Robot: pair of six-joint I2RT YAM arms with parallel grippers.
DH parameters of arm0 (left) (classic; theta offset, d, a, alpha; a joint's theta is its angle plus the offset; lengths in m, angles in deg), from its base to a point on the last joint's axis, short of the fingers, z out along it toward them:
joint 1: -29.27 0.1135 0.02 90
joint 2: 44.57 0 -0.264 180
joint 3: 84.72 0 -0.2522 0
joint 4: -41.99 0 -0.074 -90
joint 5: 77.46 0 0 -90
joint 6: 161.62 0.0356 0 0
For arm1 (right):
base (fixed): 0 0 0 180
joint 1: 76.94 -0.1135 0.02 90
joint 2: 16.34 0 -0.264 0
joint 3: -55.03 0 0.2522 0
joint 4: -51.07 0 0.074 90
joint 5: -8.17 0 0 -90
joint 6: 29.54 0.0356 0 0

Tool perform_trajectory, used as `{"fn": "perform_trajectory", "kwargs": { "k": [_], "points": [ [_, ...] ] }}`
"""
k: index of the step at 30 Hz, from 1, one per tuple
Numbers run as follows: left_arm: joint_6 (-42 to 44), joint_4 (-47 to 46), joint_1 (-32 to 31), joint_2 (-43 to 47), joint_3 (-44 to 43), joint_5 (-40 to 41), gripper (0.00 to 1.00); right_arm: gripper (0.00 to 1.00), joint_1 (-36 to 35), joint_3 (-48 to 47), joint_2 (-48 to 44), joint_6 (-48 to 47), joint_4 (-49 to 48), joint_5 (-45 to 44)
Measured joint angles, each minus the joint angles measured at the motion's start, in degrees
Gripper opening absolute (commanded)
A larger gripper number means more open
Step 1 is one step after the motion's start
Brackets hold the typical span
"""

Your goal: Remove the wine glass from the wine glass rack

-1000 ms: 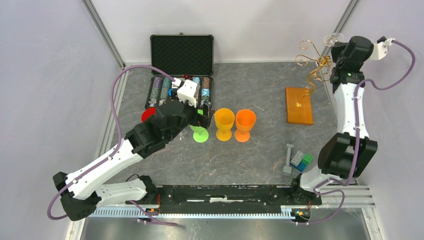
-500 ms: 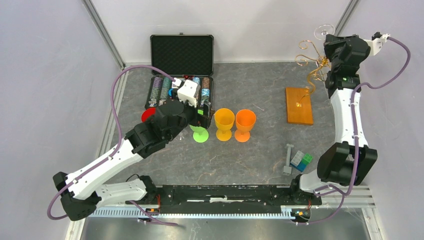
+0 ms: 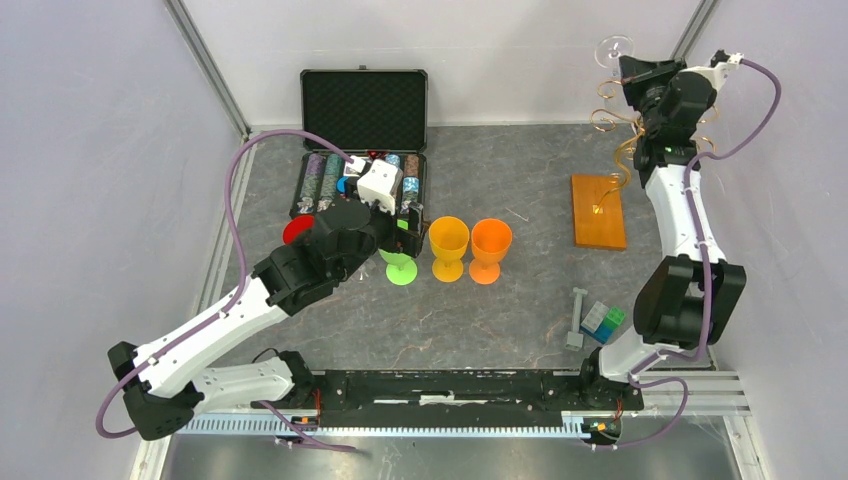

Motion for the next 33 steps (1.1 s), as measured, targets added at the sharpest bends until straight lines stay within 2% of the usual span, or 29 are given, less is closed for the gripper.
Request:
{"fn": "perform_trajectory", "kwargs": {
  "k": [11,16,26,31,33],
  "points": [
    [0.0,0.0,0.1,-0.2,0.0,-1.1,1.00,0.00,-3.8,-0.4,0.3,0.5,-13.2,9.5],
    [-0.7,0.0,0.6,-0.1,0.0,-3.4,1.00,0.00,-6.0,1.4,-2.5,1.6,-15.4,13.0],
    [-3.7,-4.0,1.3,3.0,0.0,-11.3,1.00,0.00,-9.7,15.1,-22.8,4.5,-15.6,17.4],
    [0.0,-12.0,1.3,3.1,0.1,-23.1,1.00,0.00,-9.9,18.9,-33.8,4.9,-7.6,18.4],
    [3.9,-18.8,1.3,3.0,1.2,-28.7,1.00,0.00,-9.9,20.2,-37.8,5.2,-3.6,18.7]
  ]
}}
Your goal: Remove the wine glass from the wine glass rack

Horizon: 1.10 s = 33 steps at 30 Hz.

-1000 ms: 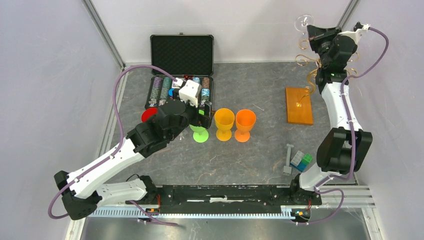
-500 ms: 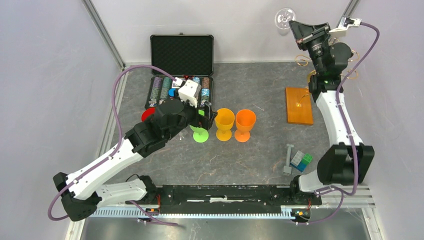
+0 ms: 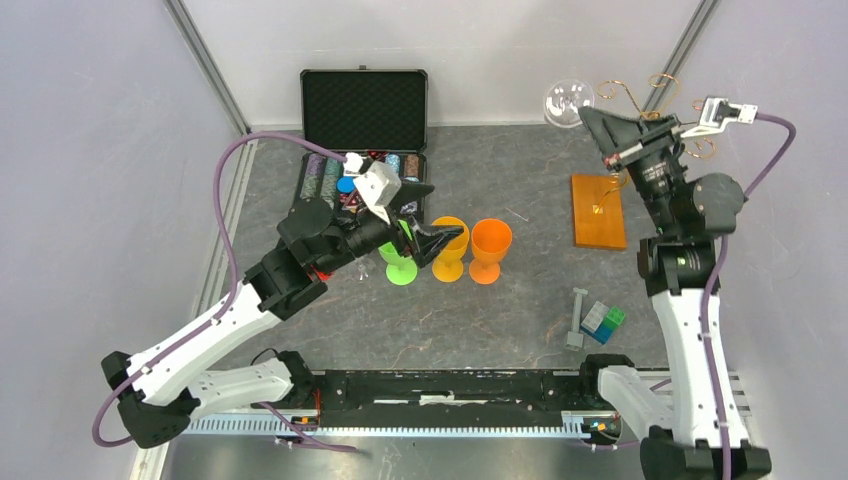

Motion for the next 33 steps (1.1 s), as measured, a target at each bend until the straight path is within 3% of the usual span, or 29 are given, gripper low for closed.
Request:
{"fn": "perform_trajectory", "kwargs": {
  "k": [8,13,23,33],
  "points": [
    [19.6,-19.3,0.0,-8.9,1.0,-18.6,1.00,0.00,0.0,3.8,-9.0,3.6,10.1,3.3],
    [26.2,-24.4,0.0,-18.8,-2.3,-23.8,1.00,0.00,0.0,5.2,-12.8,6.9,12.0,5.8],
    [22.1,-34.1,0.0,-28.2,-13.1,-24.7,0.95,0.00,0.0,6.1,-17.2,9.6,12.8,8.8],
    [19.4,-36.4,-0.1,-32.9,-19.7,-29.6,0.72,0.00,0.0,7.9,-17.5,11.6,13.0,9.3]
  ]
}}
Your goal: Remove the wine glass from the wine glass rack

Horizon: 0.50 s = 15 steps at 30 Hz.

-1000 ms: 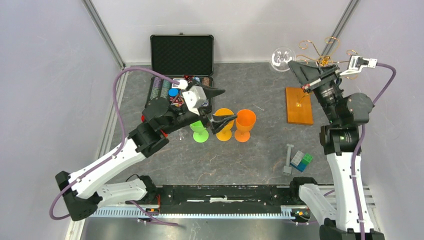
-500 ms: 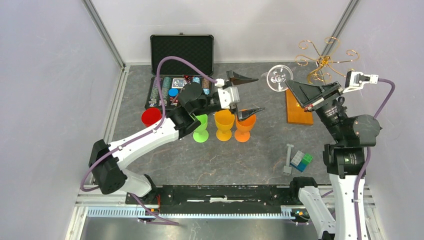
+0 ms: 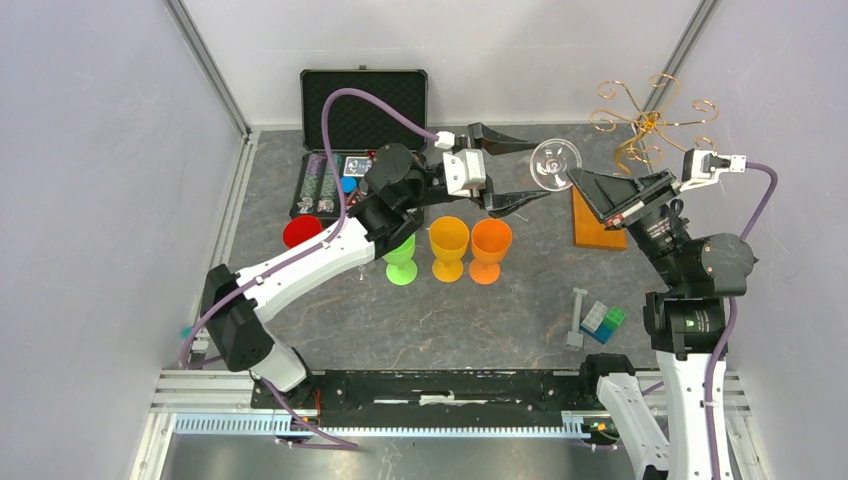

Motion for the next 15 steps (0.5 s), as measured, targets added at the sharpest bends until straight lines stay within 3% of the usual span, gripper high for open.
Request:
{"fn": "perform_trajectory", "kwargs": {
  "k": [8,15],
  "points": [
    [-0.3,1.6,0.0,-3.3,-2.0,-2.6,0.57,0.00,0.0,0.0,-1.1,1.2,-0.2,0.4],
    [-0.7,2.8,-0.5,-3.8,-3.5,-3.9,0.34,0.00,0.0,0.0,-1.7,1.9,-0.2,0.9]
  ]
}}
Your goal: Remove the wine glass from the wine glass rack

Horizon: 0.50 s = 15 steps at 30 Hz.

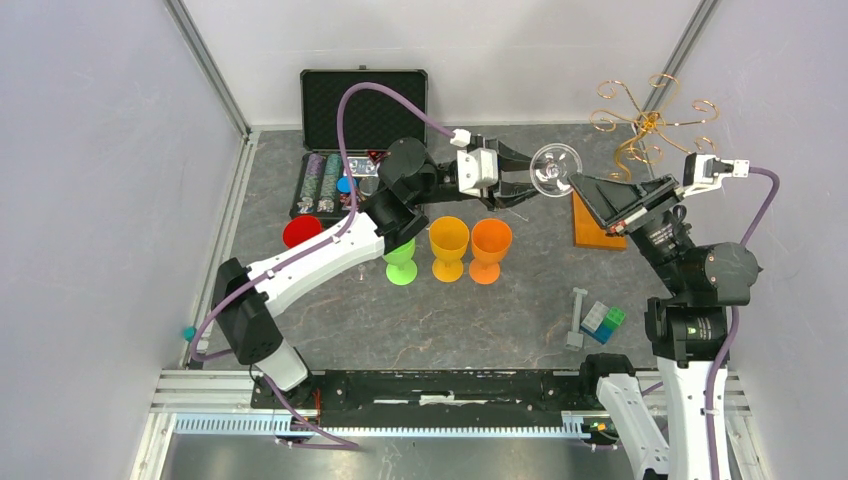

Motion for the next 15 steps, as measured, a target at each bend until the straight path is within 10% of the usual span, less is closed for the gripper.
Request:
{"fn": "perform_trajectory", "kwargs": {
  "k": [3,5,10,15],
  "points": [
    [-0.4,0.4,-0.1,-0.3,-1.2,-0.7,0.03,0.00,0.0,0.0,-0.3,0.4,0.0,0.3],
    [-0.6,1.1,-0.1,-0.5,-1.6,-1.2,0.02,0.00,0.0,0.0,-0.4,0.9,-0.2,0.5],
    [-1.5,2.2,-0.2,-0.6,-1.6,-1.0,0.02,0.67,0.0,0.3,-0.5,1.2,-0.9,0.4],
    [-8.2,3.5,-0.2,-0.6,-1.7,3.9,0.02,0.84,0.0,1.4,-1.1,-3.7,-1.7,-1.2]
  ]
}}
